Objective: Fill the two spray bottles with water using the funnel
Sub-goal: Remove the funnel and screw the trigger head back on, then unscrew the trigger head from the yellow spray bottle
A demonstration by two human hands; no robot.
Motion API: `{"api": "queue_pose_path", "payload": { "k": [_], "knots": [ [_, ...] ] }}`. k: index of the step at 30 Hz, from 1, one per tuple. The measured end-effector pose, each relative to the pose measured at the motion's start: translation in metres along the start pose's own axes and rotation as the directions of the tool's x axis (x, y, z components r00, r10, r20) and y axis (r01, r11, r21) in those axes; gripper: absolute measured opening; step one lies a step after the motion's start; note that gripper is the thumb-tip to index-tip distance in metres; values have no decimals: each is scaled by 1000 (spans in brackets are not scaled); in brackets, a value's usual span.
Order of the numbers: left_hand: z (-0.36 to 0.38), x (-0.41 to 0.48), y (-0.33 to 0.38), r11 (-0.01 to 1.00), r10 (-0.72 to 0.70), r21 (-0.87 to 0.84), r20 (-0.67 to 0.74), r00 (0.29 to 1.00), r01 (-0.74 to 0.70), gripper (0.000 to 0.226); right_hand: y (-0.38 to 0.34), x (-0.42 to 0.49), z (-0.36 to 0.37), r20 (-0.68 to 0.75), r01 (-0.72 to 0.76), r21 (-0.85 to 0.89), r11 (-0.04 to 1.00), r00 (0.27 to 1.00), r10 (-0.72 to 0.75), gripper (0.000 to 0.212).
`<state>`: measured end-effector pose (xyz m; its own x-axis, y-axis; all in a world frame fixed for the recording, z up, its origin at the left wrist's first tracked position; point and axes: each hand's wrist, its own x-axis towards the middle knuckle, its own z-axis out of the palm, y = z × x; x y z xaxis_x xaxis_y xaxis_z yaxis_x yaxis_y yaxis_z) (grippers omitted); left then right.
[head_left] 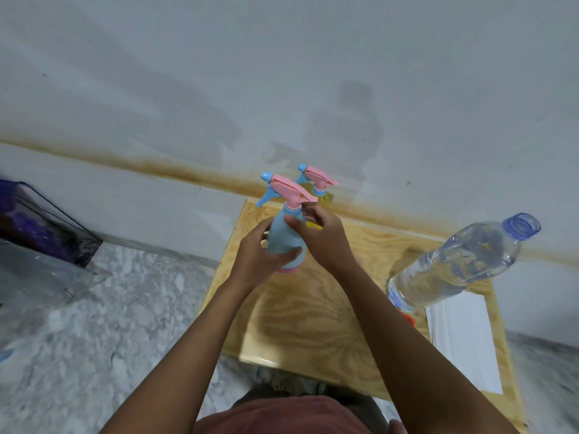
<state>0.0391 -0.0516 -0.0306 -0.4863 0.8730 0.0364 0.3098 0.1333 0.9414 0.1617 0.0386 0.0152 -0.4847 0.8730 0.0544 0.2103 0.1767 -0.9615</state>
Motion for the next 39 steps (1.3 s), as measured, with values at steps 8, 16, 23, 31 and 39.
{"api": "queue_pose_path", "payload": {
  "k": [8, 16, 23, 31, 39],
  "knots": [
    [-7, 56, -27, 996, -52, 68, -51, 997, 55, 62, 15, 46, 25, -6, -131, -136, 982, 991, 132, 42],
    [-6, 114, -62, 979, -152, 125, -58, 987, 159, 67, 26, 87, 44, 111, -166, -207, 964, 975, 192, 39],
    [1, 138, -80, 959, -216, 187, 0, 976, 212, 87, 39, 94, 53, 137, -197, -223, 955, 963, 231, 45],
    [6, 136, -90, 954, -252, 165, -12, 968, 250, 72, 50, 65, 33, 122, -281, -190, 941, 944, 307, 39],
    [5, 134, -89, 958, -261, 117, -37, 965, 263, 84, 66, 53, 2, -394, -373, -312, 874, 888, 238, 29]
  ]
}}
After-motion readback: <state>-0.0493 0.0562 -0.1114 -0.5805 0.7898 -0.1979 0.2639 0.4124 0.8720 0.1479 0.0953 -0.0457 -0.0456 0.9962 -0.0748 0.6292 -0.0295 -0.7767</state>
